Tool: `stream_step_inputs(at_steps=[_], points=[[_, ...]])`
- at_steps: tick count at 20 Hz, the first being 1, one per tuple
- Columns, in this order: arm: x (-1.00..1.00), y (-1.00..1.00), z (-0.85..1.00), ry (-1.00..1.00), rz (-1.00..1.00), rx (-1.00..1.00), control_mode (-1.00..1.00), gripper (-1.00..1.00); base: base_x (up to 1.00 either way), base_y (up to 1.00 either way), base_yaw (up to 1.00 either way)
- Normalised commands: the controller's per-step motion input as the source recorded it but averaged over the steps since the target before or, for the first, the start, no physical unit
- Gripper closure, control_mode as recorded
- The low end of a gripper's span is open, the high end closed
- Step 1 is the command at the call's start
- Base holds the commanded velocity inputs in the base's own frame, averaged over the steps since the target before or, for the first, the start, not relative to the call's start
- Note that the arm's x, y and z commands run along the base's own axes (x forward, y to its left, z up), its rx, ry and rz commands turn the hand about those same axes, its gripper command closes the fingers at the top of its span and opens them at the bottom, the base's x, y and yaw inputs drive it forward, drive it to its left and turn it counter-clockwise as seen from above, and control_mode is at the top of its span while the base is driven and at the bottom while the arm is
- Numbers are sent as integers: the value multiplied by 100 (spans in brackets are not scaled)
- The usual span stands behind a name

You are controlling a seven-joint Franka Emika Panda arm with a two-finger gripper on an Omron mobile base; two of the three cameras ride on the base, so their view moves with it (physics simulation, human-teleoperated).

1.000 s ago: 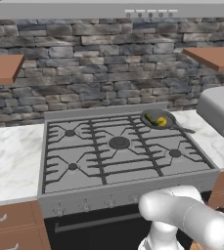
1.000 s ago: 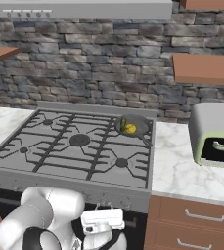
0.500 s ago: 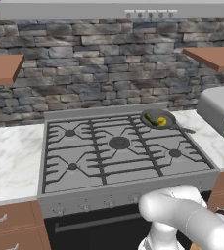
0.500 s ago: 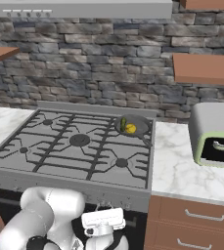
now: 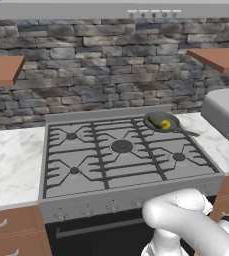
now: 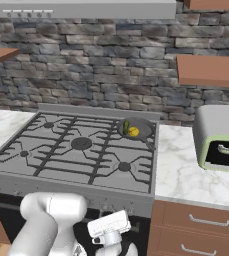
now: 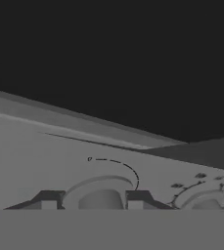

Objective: Put the squash and lemon in the pan. Then turn on the rear right burner and set the heat to medium.

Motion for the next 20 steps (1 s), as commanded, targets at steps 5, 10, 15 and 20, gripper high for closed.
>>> stream_step_inputs(at_steps=[5, 10, 15, 20], points=[[0, 0, 0, -34, 0, -31, -100, 100, 0, 0, 0], [0, 0, 2, -37, 0, -33, -100, 100, 0, 0, 0], [0, 0, 8, -48, 1, -42, -100, 100, 0, 0, 0], [0, 0, 0, -55, 5, -59, -100, 100, 0, 0, 0]])
